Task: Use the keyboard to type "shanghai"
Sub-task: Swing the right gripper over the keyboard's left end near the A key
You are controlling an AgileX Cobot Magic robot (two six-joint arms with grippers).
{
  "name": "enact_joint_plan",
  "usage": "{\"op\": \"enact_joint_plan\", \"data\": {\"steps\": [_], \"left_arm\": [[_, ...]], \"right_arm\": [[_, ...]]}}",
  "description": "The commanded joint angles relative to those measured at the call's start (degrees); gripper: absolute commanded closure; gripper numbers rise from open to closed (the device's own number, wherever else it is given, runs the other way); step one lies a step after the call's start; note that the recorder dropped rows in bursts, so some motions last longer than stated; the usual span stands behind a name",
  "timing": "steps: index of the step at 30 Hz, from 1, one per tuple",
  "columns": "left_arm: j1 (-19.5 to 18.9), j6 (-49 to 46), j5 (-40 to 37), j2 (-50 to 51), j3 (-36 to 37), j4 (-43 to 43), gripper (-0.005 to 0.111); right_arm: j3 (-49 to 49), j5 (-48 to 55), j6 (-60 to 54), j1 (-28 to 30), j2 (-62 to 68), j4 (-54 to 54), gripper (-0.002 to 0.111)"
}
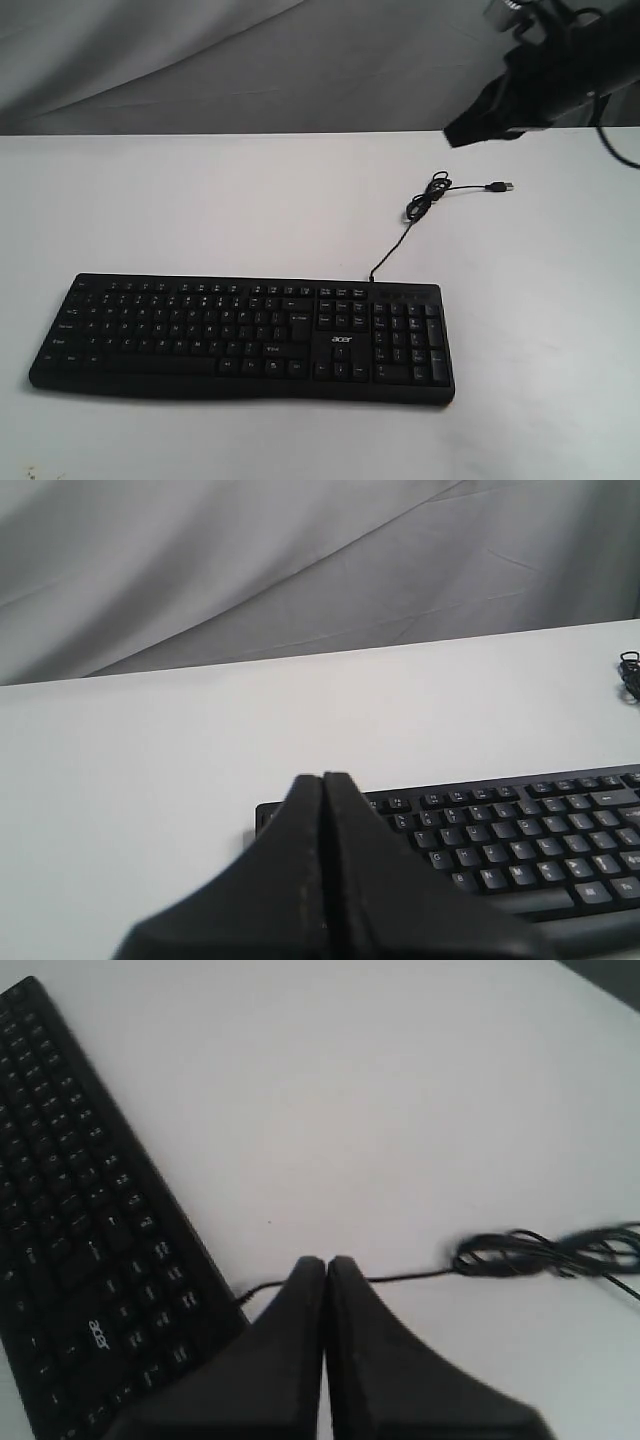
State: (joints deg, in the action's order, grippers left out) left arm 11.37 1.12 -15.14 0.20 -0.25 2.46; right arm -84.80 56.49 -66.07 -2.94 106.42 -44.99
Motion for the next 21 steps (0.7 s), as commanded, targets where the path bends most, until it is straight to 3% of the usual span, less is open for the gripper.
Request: {"op": "enact_joint_plan", "data": {"steps": [1, 7, 12, 21], "left_arm": [[0.23, 0.16, 0.27, -0.2, 0.25, 0.04, 0.107], [0.23, 0.16, 0.27, -0.2, 0.25, 0.04, 0.107], [0.23, 0.16, 0.27, -0.2, 0.25, 0.04, 0.107], [0.23, 0.16, 0.27, -0.2, 0.25, 0.04, 0.107]], "right_arm": [[0.71, -4.0, -5.59, -6.37, 3.29, -4.02, 0.108], [0.71, -11.68, -8.84, -18.33, 4.84, -4.02, 0.108], [0.71, -11.94, -8.46, -27.37, 4.84, -4.03, 0.108], [0.71, -14.43, -3.99, -37.73, 4.84, -3.53, 0.108]]}}
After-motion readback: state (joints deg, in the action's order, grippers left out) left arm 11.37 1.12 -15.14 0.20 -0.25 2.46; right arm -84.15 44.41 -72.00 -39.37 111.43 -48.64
